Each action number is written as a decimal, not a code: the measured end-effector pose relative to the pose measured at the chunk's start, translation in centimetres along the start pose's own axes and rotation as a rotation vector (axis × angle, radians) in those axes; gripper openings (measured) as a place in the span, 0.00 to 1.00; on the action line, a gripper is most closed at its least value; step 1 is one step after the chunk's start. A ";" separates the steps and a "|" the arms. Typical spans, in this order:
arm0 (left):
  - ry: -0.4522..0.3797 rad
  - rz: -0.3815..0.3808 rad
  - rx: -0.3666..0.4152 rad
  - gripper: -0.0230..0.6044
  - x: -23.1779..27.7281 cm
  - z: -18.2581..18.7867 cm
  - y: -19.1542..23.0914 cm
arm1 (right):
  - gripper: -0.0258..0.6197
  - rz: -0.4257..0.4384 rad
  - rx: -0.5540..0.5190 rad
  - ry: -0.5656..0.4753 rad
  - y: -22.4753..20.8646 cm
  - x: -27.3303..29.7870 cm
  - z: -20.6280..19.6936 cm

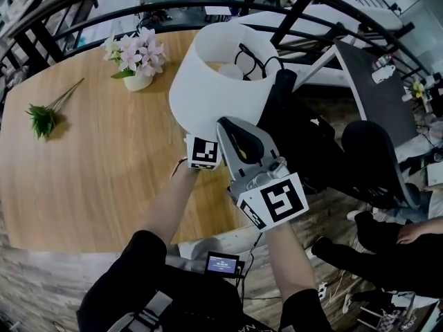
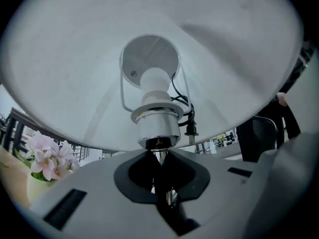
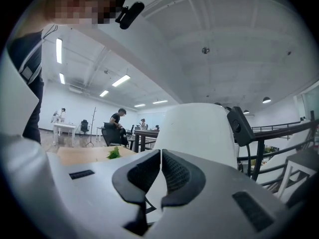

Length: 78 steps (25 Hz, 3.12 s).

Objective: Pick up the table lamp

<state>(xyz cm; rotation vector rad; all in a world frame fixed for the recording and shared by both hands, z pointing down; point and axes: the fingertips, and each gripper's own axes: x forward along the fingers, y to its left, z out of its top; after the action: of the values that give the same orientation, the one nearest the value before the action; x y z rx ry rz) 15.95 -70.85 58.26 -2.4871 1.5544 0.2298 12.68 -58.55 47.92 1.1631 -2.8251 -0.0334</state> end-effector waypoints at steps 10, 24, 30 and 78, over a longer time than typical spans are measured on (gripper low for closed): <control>0.125 -0.063 -0.012 0.10 0.4 0.5 -0.3 | 0.09 -0.042 0.035 -0.009 -1.3 0.8 1.8; 0.296 -0.151 -0.089 0.09 -2.7 5.3 -1.6 | 0.09 -0.097 0.127 -0.019 -1.0 -1.5 7.3; 0.349 -0.166 -0.121 0.09 -4.1 8.8 -2.1 | 0.09 -0.124 0.133 -0.033 -0.4 -3.1 10.9; 0.478 -0.128 -0.176 0.09 -18.8 14.9 -6.7 | 0.09 0.013 0.238 -0.085 10.3 -13.3 14.0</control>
<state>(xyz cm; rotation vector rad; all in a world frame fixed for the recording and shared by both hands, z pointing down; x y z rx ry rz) 13.43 -47.96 48.80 -2.9233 1.5784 -0.2820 13.59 -42.08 33.59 1.2137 -2.9750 0.2684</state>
